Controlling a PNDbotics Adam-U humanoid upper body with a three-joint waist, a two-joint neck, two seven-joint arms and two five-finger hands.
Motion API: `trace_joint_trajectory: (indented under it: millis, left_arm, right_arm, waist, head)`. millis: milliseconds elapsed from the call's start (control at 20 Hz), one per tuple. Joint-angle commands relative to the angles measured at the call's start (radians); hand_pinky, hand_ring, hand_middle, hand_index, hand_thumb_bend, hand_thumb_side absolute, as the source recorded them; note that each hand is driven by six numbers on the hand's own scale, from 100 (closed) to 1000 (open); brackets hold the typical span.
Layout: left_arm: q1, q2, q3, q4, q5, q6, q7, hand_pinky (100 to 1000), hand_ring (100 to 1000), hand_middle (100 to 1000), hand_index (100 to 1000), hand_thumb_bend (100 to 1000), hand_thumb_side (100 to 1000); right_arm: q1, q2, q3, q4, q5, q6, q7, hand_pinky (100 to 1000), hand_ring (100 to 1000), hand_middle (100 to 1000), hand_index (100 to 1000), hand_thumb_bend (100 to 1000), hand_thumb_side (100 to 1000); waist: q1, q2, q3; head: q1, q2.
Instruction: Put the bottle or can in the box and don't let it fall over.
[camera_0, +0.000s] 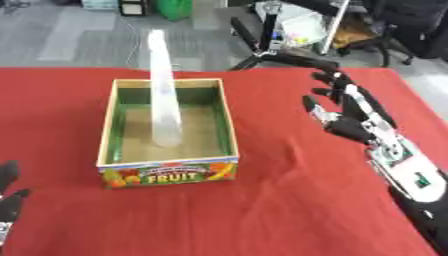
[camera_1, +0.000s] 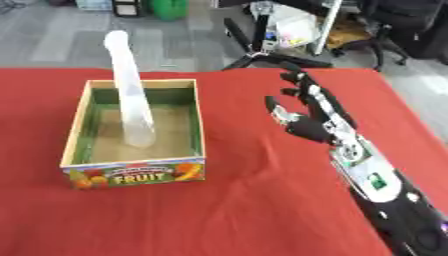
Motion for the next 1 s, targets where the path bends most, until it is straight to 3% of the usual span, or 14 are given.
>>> trace_joint_trajectory:
  millis: [50, 250, 400, 650, 1000]
  left_arm:
    - [-0.003, 0.012, 0.007, -0.011, -0.004, -0.002, 0.005, 875, 1000, 946, 895, 534, 743]
    - [0.000, 0.011, 0.010, -0.012, -0.003, -0.004, 0.008, 875, 1000, 946, 895, 536, 742]
    - [0.001, 0.008, 0.009, -0.011, -0.003, -0.006, 0.006, 875, 1000, 945, 895, 536, 741]
    - [0.002, 0.004, 0.005, -0.008, -0.003, -0.006, 0.002, 876, 1000, 945, 895, 534, 740]
    - [0.005, 0.002, 0.004, -0.005, -0.004, -0.007, 0.002, 875, 1000, 945, 895, 534, 739]
  right_arm:
    - [0.039, 0.046, -0.055, -0.047, 0.018, -0.034, -0.106, 857, 954, 1000, 991, 213, 392]
    - [0.099, 0.142, -0.082, -0.051, 0.047, -0.088, -0.235, 843, 935, 1000, 976, 169, 385]
    - [0.117, 0.188, -0.083, -0.051, 0.072, -0.113, -0.284, 840, 923, 1000, 974, 160, 386]
    - [0.132, 0.234, -0.070, -0.050, 0.087, -0.131, -0.318, 833, 892, 997, 968, 146, 390]
    - [0.147, 0.266, -0.046, -0.043, 0.100, -0.138, -0.315, 833, 886, 999, 967, 133, 401]
  waist:
    - [0.008, -0.025, -0.006]
    - [0.016, -0.025, -0.014]
    - [0.018, -0.026, -0.018]
    - [0.019, -0.029, -0.021]
    - [0.018, -0.036, -0.018]
  head:
    - [0.011, 0.002]
    - [0.018, 0.006]
    - [0.021, 0.008]
    - [0.028, 0.015]
    - [0.071, 0.035]
